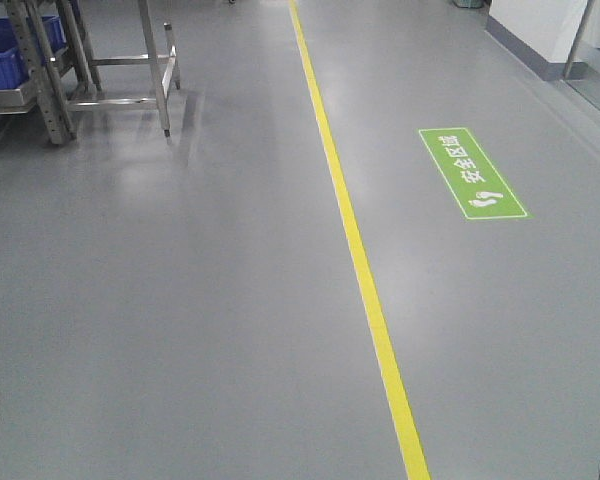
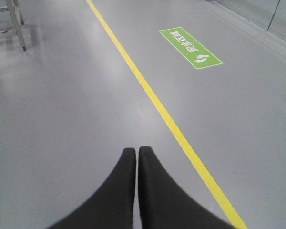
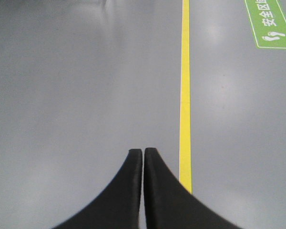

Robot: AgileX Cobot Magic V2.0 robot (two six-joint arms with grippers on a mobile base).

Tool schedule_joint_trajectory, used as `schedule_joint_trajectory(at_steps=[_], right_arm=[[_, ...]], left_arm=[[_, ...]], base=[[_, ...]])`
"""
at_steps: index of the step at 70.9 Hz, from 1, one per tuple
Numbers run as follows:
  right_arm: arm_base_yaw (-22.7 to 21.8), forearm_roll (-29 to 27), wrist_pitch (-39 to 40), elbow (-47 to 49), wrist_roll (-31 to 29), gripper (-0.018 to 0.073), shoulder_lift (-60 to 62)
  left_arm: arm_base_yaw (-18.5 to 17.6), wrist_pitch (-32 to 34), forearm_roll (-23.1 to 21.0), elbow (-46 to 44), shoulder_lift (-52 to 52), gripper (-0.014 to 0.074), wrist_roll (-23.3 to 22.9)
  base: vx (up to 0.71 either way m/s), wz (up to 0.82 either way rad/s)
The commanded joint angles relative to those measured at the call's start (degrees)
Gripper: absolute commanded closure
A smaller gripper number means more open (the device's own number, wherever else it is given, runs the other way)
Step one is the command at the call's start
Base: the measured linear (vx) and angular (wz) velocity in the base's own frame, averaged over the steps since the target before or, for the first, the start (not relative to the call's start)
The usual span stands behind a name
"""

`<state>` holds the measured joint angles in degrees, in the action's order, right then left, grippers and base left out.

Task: Move and align brake pads A on conveyor
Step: 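Drive along the yellow floor line toward the steel table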

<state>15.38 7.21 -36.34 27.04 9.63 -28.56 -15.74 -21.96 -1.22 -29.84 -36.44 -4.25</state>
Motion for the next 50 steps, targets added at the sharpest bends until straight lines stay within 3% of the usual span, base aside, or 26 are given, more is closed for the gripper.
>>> schedule_joint_trajectory(at_steps=[1, 50], right_arm=[[-0.28, 0.62, 3.63, 1.53, -0.27, 0.0568, -0.18], [-0.28, 0.62, 3.63, 1.53, -0.27, 0.0568, -0.18]], left_arm=[[-0.31, 4.2, -0.1, -1.55, 0.08, 0.0604, -0.03], [-0.31, 4.2, -0.1, -1.55, 0.08, 0.0604, -0.03]], base=[[0.56, 0.0], [0.61, -0.04]])
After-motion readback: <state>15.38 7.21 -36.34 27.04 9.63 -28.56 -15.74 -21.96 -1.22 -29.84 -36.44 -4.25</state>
